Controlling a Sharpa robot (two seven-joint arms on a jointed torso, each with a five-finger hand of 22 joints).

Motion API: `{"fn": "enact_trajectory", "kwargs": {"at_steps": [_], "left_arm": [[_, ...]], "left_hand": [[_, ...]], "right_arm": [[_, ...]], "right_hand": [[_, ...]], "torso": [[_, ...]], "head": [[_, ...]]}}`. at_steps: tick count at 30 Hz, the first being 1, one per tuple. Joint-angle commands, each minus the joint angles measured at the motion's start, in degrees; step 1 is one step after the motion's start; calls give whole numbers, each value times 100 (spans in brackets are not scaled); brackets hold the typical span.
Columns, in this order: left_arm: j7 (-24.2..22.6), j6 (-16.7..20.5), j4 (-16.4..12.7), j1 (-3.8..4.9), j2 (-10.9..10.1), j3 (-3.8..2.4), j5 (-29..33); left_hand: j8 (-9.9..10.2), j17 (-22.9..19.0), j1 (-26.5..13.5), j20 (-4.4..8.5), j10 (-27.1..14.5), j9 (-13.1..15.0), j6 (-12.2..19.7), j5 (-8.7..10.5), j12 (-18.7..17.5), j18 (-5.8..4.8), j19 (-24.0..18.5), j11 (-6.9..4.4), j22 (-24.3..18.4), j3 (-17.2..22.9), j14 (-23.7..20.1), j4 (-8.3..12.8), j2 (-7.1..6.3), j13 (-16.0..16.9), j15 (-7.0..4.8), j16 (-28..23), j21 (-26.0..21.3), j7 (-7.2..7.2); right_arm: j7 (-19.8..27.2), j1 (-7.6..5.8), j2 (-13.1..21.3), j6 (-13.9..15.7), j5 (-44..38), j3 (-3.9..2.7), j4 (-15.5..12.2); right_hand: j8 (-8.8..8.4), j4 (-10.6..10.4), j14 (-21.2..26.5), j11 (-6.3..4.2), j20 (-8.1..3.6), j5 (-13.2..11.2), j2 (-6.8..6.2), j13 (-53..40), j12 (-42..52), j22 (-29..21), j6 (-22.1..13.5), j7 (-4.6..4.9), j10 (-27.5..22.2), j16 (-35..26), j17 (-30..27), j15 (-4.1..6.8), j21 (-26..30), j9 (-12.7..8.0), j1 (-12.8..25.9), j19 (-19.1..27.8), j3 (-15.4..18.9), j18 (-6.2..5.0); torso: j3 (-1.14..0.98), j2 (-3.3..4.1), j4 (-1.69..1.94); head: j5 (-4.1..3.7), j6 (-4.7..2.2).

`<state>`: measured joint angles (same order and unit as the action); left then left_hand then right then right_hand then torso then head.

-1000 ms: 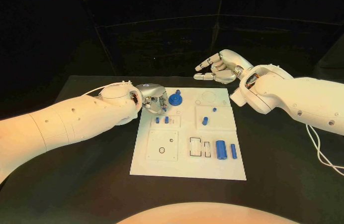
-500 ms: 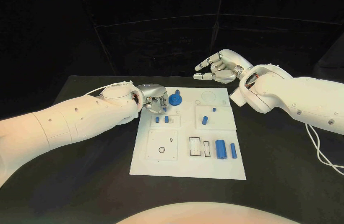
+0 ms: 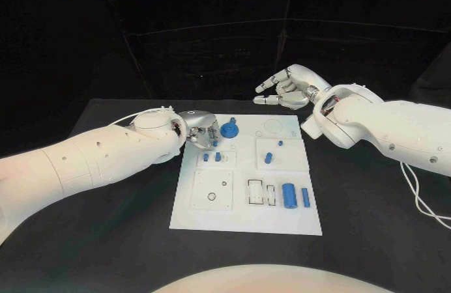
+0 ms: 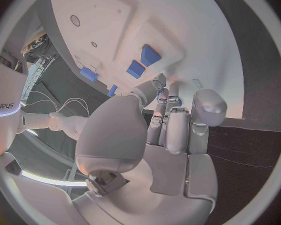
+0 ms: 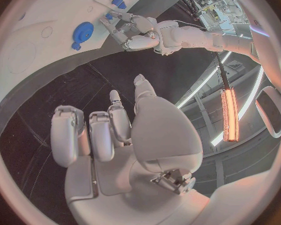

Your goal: Assemble the parts on the task board

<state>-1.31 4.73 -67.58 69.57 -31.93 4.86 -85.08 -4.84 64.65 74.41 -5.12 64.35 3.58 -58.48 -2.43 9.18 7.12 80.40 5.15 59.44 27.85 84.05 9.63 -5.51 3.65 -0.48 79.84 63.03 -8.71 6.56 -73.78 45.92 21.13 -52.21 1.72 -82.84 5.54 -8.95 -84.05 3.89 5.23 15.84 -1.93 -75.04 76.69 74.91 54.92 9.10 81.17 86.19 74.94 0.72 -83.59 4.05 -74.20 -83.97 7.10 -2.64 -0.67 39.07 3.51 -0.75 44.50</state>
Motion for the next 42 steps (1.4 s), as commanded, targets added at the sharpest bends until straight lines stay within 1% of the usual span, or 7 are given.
{"fn": "enact_trajectory", "kwargs": {"at_steps": [1,8,14,20,28,34,42], "left_arm": [[73,-43,-20,7,-15,-3,13],[97,44,-38,6,-59,-3,13],[100,164,-81,6,-166,-7,15],[-8,490,-242,8,-440,-79,389],[-1264,1808,-698,8,-1007,-146,3623],[-2297,1495,-1009,2,-1273,-143,6133],[-2826,1003,-1191,-3,-1478,-142,7640]], "left_hand": [[62,-18,-19,-30,-69,-1,90,-29,-53,-66,-20,9,-17,-22,68,-7,-38,-3,59,-39,-49,-18],[143,-59,-37,-58,-170,-3,312,-29,-156,-47,-51,31,-79,-31,58,5,-96,1,80,-50,-116,-44],[131,-83,-8,-100,-464,7,562,-27,-330,38,-204,91,-495,-76,57,26,-131,-6,121,-56,-521,-60],[108,-107,7,-115,-551,19,574,-29,-366,64,-234,108,-610,-114,57,21,-115,0,135,-64,-637,-75],[-74,-2165,226,-131,-216,53,181,-39,-98,337,-1099,165,-2027,283,-817,130,57,31,159,-1251,-2153,-237],[-114,-3051,88,-157,-226,42,106,-36,-12,328,-1303,192,-2098,243,-1257,16,103,24,191,-1809,-2307,-272],[-162,-3183,-5,-182,-153,47,60,-37,142,338,-1369,154,-2159,44,-1361,-85,139,55,191,-1858,-2406,-234]], "right_arm": [[43,-11,5,-26,13,-4,-2],[-59,-11,18,-110,8,-4,29],[-409,-10,35,-457,-352,-3,145],[-788,-2,92,-908,-1427,0,233],[-1340,135,296,-751,-3168,5,66],[-1634,335,332,-712,-3996,8,-27],[-1659,568,287,-930,-4383,8,-59]], "right_hand": [[24,15,-424,-15,12,29,28,-374,2,90,-3,-43,-13,-31,752,-4,27,3,-31,21,34,-28],[22,23,-412,-14,12,23,39,-265,-127,35,-12,-41,-102,-61,701,-4,55,1,-46,45,49,-39],[59,217,-186,-51,-24,9,212,2407,-3433,-879,8,-74,-2036,-624,-76,41,567,10,-542,469,17,-217],[129,352,-127,-40,-55,-248,250,4162,-5345,-1195,323,-66,-2181,-1049,-568,15,798,16,-1059,531,-100,-276],[27,444,-186,-10,-9,-468,229,5528,-6328,-1115,605,-115,-1838,-1116,-615,11,773,-18,-1417,416,-348,-242],[-37,406,-191,22,13,-542,144,5803,-6482,-1122,614,-118,-1838,-1127,-626,-8,780,-22,-1385,406,-380,-241],[-143,393,-194,89,63,-545,44,6086,-6626,-1124,537,-55,-1904,-1194,-738,-69,784,-29,-1381,394,-428,-238]], "torso": [[2,1,1],[4,-2,-1],[10,-6,6],[1,-5,-3],[-6,1,-1],[13,-6,4],[0,-6,-4]], "head": [[5,5],[3,-2],[-8,-23],[-68,-74],[-219,-146],[-267,-158],[-263,-167]]}}
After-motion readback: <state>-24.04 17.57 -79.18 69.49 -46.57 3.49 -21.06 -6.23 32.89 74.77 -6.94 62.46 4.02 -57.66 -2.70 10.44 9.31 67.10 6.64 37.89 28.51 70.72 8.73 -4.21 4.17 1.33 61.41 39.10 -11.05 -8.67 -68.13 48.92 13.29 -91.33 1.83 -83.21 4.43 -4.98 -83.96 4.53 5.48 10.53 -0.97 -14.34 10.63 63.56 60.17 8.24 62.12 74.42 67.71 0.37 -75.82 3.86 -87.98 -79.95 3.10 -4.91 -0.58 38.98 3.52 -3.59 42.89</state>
